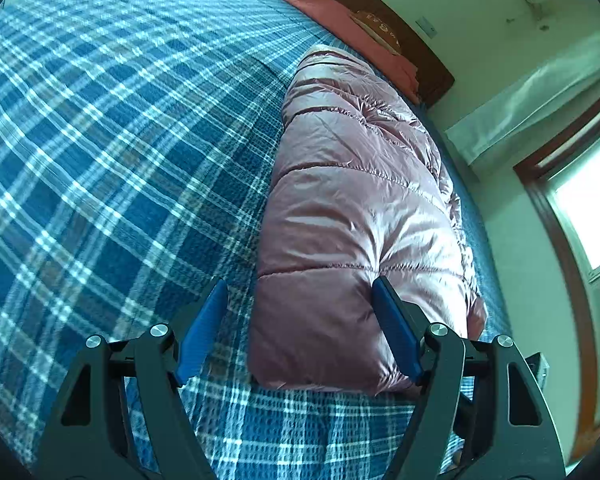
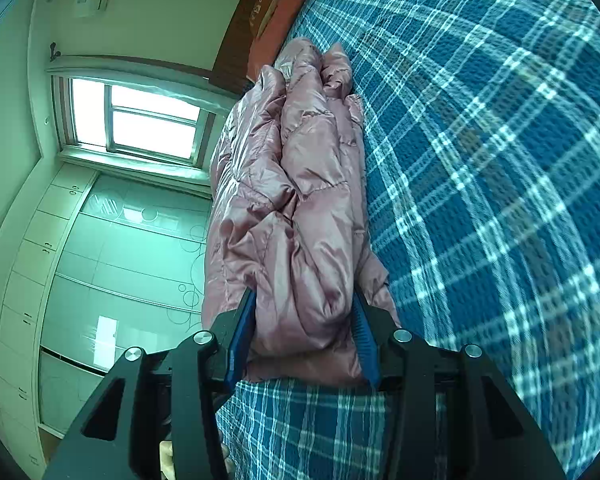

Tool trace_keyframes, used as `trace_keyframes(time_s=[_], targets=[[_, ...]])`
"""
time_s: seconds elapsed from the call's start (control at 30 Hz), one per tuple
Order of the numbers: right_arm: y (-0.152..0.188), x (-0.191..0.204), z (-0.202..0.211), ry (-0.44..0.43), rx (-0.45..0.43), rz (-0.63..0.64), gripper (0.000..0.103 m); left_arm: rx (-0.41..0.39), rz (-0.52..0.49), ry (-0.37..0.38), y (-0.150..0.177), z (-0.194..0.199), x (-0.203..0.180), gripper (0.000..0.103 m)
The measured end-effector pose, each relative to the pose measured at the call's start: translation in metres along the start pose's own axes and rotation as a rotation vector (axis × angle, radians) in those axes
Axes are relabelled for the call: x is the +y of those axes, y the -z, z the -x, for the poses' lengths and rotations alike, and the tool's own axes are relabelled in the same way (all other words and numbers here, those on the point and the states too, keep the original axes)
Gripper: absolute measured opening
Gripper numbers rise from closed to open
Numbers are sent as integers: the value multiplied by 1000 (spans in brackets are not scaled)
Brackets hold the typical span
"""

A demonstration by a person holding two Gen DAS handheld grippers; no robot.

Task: Fold large clothes

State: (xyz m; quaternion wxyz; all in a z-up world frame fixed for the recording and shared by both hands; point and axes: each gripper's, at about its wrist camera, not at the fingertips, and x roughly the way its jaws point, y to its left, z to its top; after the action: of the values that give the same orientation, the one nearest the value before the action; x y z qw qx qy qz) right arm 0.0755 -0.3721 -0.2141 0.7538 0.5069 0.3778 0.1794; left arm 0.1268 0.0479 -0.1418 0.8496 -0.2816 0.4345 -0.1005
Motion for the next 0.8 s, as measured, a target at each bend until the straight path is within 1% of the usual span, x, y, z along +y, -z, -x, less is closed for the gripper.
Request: trace_keyframes(time_s=[0.1, 0.23, 0.33, 0.4, 0.43, 0.5, 0.57, 0.63, 0.7, 0.8], targets=[[12, -1, 14, 19, -7, 8, 49, 0, -15, -32, 3, 4, -2, 78], [25, -3, 30, 34, -14, 24, 50, -5, -49, -69, 9, 14, -5, 78], [32, 2, 33, 62, -19, 46, 50, -18, -93, -108, 13, 20, -10, 79], [37, 6, 36, 90, -20, 65, 54, -33, -134, -149, 18, 26, -14, 80], [41, 9, 38, 109, -21, 78, 55, -39, -147, -163, 20, 29, -16, 80], [47, 15, 40, 152, -24, 108, 60, -54, -179, -201, 25, 34, -19, 83], [56, 22, 42, 222, -26, 147, 61, -67, -206, -236, 29, 40, -21, 85], [64, 28, 43, 263, -32, 180, 61, -83, -222, -258, 33, 45, -23, 87], [73, 36, 44, 322, -36, 215, 63, -104, -236, -282, 35, 51, -26, 91], [82, 50, 43, 398, -51, 274, 65, -131, -261, -297, 37, 58, -32, 91]])
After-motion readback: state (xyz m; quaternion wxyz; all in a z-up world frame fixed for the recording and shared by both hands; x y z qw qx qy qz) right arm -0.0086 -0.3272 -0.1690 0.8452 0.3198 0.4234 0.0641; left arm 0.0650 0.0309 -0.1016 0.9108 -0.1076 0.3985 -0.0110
